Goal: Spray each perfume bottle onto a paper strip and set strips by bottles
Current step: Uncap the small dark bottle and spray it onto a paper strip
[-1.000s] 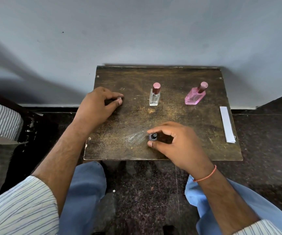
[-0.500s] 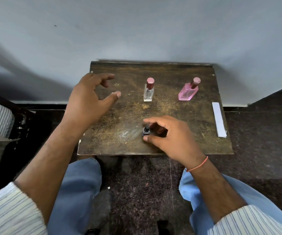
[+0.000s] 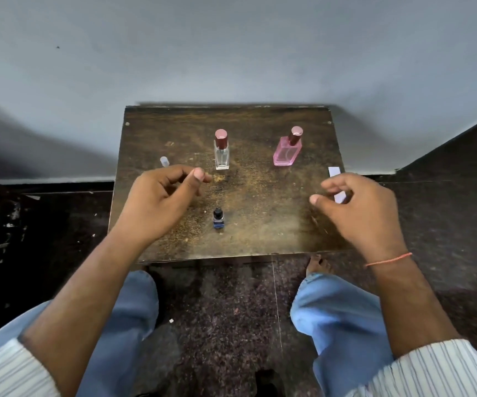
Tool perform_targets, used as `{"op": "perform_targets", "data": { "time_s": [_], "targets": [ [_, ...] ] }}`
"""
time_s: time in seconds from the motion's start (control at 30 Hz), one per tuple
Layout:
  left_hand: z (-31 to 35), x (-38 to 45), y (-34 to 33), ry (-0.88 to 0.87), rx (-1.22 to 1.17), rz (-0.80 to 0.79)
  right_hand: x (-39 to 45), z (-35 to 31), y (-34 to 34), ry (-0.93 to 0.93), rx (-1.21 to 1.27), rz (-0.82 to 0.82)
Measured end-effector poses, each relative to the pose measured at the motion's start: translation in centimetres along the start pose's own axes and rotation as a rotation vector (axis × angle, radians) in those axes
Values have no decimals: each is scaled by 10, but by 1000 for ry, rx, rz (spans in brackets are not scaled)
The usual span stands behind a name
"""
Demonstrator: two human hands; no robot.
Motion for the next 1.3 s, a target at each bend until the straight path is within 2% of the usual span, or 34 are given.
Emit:
{"op": "perform_targets", "data": {
  "time_s": [0.1,0.2,0.37,0.53,0.63,0.73,0.83,0.93,1.1,1.3],
  "targets": [
    [-6,8,-4,-6,-83,34,8,17,15,-73,-129,90],
    [-10,12,-7,6,-134,44,11,28,19,-178,-222,20],
    [-12,12,-4,10,-135,39,16,30,21,-295,-161,-34],
    [-11,10,3,6,-123,43,19,30,23,-296,-158,11],
    [-11,10,7,0,-124,52,21,30,22,-282,1,54],
    [-9,11,8,-11,-135,54,21,19,19,-217,372,56],
    [-8,12,9,-16,-166,56,12,-6,12,-108,707,-31],
    [-3,13,8,-46,-224,44,-4,-35,1,-47,848,-162],
    [5,16,8,-94,-306,1,-32,-73,-24,18,879,-386],
    [10,15,5,-119,-456,-85,-49,-95,-45,53,839,-526]
  ]
}}
Point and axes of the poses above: each hand's wrist, its own x-axis towards the middle knuckle, its own y-axis out of the back of the hand, z = x × y, the point moved 2 cm from there along x, towards the middle knuckle, and after that the axes turned 14 degrees about -y, right-handed, at the moved point
